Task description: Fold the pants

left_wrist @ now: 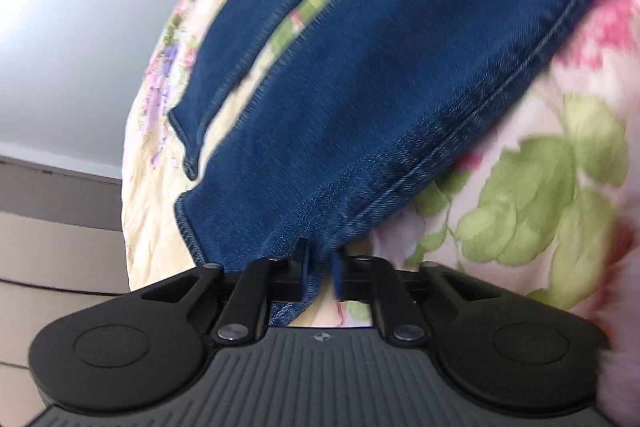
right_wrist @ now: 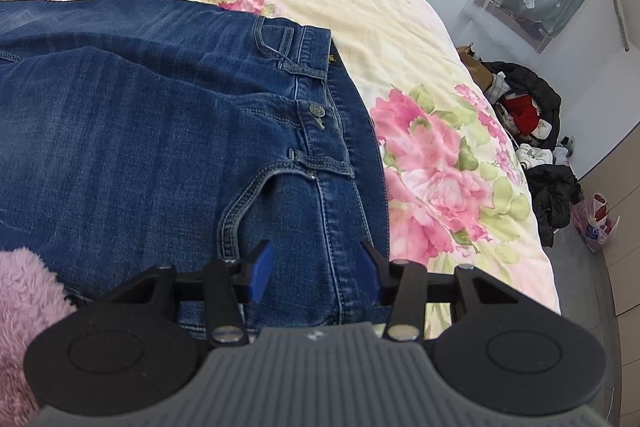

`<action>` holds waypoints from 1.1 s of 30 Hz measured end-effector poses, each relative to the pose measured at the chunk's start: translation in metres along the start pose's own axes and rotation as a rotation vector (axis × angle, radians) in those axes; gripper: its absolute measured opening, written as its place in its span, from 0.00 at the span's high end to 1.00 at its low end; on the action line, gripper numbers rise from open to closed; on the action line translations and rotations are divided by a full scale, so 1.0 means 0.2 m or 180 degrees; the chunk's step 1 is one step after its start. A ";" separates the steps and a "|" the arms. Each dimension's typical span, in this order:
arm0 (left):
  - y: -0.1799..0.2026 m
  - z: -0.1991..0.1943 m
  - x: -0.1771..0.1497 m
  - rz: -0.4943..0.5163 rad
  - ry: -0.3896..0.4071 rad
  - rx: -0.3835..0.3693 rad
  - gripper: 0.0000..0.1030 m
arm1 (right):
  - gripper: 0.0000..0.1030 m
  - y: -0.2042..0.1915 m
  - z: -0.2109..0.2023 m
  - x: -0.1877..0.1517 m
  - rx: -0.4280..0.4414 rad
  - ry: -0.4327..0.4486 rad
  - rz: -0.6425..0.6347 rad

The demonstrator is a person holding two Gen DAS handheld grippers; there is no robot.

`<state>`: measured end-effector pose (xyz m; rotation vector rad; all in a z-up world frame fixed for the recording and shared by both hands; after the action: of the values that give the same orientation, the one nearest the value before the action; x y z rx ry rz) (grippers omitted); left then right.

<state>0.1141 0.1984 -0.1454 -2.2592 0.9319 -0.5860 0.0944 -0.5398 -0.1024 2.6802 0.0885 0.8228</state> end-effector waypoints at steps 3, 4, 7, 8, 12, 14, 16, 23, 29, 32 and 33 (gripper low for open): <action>-0.07 -0.04 0.03 -0.0325 0.0028 0.0000 0.96 | 0.59 0.00 -0.02 -0.02 0.0053 0.0038 -0.0139; -0.09 -0.05 0.04 -0.0421 0.0024 -0.0005 0.96 | 0.59 0.00 -0.03 -0.03 0.0066 0.0064 -0.0201; -0.12 -0.07 0.07 -0.0663 0.0003 0.0013 0.96 | 0.59 -0.01 -0.07 -0.05 0.0122 0.0174 -0.0380; -0.12 -0.10 0.08 -0.0754 0.0004 0.0025 0.96 | 0.60 -0.02 -0.09 -0.06 0.0142 0.0214 -0.0449; -0.16 -0.12 0.10 -0.0971 -0.0040 0.0034 0.96 | 0.67 -0.08 -0.14 -0.11 0.0228 0.0306 -0.0785; -0.16 -0.11 0.10 -0.0951 -0.0069 0.0051 0.96 | 0.67 -0.11 -0.16 -0.14 0.0264 0.0327 -0.0974; -0.16 -0.11 0.11 -0.0934 -0.0107 0.0056 0.96 | 0.71 -0.14 -0.17 -0.18 0.0318 0.0341 -0.1157; -0.18 -0.09 0.14 -0.0996 -0.0196 0.0069 0.96 | 0.71 -0.24 -0.14 -0.27 0.0371 0.0311 -0.1656; -0.17 -0.10 0.12 -0.1083 -0.0213 0.0053 0.96 | 0.70 -0.28 0.00 -0.33 0.0100 0.0260 -0.2003; -0.17 -0.11 0.11 -0.1192 -0.0202 0.0036 0.96 | 0.70 -0.28 0.07 -0.37 -0.0109 0.0279 -0.2136; -0.17 -0.11 0.11 -0.1230 -0.0201 0.0033 0.96 | 0.70 -0.27 0.08 -0.38 -0.0163 0.0313 -0.2152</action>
<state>0.1317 0.1936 -0.1036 -2.4492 0.4593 -0.6767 0.0427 -0.5052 -0.1744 2.3077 0.9200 0.7069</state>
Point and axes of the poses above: each gripper's, at about its wrist camera, not at the fingertips, and z roughly the way its jaws point, y to its right, x to its top, the point moved 3 cm from there along z, roughly the way its jaws point, and after that the axes turned 2 degrees about -x, right-handed, at the moved point
